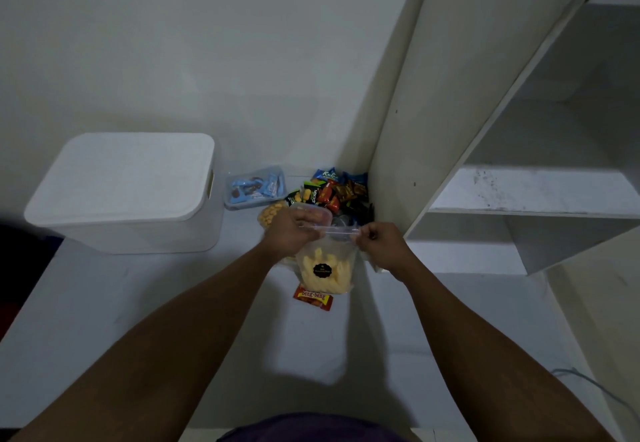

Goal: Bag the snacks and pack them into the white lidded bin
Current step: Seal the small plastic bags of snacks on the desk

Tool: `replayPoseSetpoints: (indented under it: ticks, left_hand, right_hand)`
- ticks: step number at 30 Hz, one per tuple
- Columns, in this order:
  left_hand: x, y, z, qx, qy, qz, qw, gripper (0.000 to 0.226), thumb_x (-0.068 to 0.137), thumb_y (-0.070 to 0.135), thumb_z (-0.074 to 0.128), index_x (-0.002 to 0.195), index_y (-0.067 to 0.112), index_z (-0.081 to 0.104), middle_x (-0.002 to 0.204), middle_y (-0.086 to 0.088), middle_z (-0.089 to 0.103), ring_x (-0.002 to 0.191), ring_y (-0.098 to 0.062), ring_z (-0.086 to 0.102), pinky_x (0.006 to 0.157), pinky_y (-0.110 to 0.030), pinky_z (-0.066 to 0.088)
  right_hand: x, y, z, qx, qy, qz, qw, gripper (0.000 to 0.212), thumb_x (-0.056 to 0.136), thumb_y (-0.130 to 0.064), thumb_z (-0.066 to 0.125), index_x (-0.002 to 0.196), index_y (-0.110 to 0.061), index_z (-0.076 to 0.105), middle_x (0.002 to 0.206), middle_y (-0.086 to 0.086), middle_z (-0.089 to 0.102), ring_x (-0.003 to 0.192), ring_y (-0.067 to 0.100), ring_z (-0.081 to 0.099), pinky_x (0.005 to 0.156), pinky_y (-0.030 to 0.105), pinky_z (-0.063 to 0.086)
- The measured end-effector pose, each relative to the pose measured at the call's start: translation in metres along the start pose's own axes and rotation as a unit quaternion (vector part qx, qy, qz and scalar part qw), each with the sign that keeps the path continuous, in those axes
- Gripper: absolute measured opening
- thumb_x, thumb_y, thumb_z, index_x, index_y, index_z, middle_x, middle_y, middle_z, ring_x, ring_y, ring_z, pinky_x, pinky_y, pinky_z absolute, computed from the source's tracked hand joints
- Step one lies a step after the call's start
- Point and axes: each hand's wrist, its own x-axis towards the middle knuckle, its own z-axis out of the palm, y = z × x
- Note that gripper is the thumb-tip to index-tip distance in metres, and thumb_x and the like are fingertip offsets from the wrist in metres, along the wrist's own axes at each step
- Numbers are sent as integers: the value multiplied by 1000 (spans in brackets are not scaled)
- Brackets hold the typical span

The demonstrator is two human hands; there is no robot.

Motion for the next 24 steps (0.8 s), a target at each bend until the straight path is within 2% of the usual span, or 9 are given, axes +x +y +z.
replayPoseSetpoints:
  ticks: [4,6,7,8,10,14,18,21,24]
  left_hand:
    - [1,16,-2,165,-35,98,981,17,79,17,78,95,12,77,79,20,63,69,17,55,63,-2,40]
    - [3,26,1,192,-51,122,972,14,80,26,77,92,19,77,86,17,68,76,12,58,71,-8,44]
    - [5,29,2,206,-53,123,969,12,80,32,77,90,25,77,92,14,71,82,6,60,78,-22,51]
    - [7,29,3,212,-53,120,968,11,80,35,76,89,28,76,94,12,73,87,-1,63,83,-34,53]
    - [9,28,5,213,-58,108,969,12,78,41,76,85,32,75,91,12,73,90,-8,65,85,-42,54]
    - [11,22,8,206,-55,104,971,14,71,53,74,71,41,68,81,16,70,86,-8,64,85,-45,52]
    - [6,26,11,169,-48,97,980,17,75,42,79,77,26,74,77,12,70,72,6,58,74,-30,45]
    - [4,28,10,143,-29,80,986,23,65,57,72,71,36,73,73,17,71,74,2,63,77,-36,52]
    - [6,29,12,179,-49,90,978,21,73,59,60,73,39,68,78,14,71,79,-5,64,83,-43,52]
  right_hand:
    - [0,-7,6,-31,-28,-38,998,14,96,-9,58,84,-5,65,71,-1,58,56,0,52,47,6,38]
    - [5,-10,8,-44,-27,-63,997,12,94,-9,62,88,0,68,75,5,62,66,9,53,53,6,40]
    - [6,-12,9,-40,-19,-71,996,12,92,-8,64,88,3,69,76,8,62,68,12,53,55,7,40]
    - [7,-13,10,-32,-9,-76,997,12,90,-6,66,89,5,69,76,10,62,67,12,53,56,7,41]
    - [7,-15,9,7,15,-75,997,6,88,-1,67,89,5,69,74,7,62,62,3,55,55,7,42]
    - [5,-16,10,-3,26,-99,995,10,90,1,65,84,-8,64,69,-8,57,57,-7,54,57,4,40]
    - [6,-13,14,-74,26,-132,988,16,93,-1,58,82,-13,56,73,-13,52,66,-2,47,59,5,37]
    - [8,-11,13,-83,18,-135,987,17,93,-1,57,84,-15,57,74,-13,53,67,-1,48,59,8,37]
    - [8,-12,14,-44,19,-123,991,19,93,0,57,84,-16,59,73,-11,57,64,0,51,58,11,40]
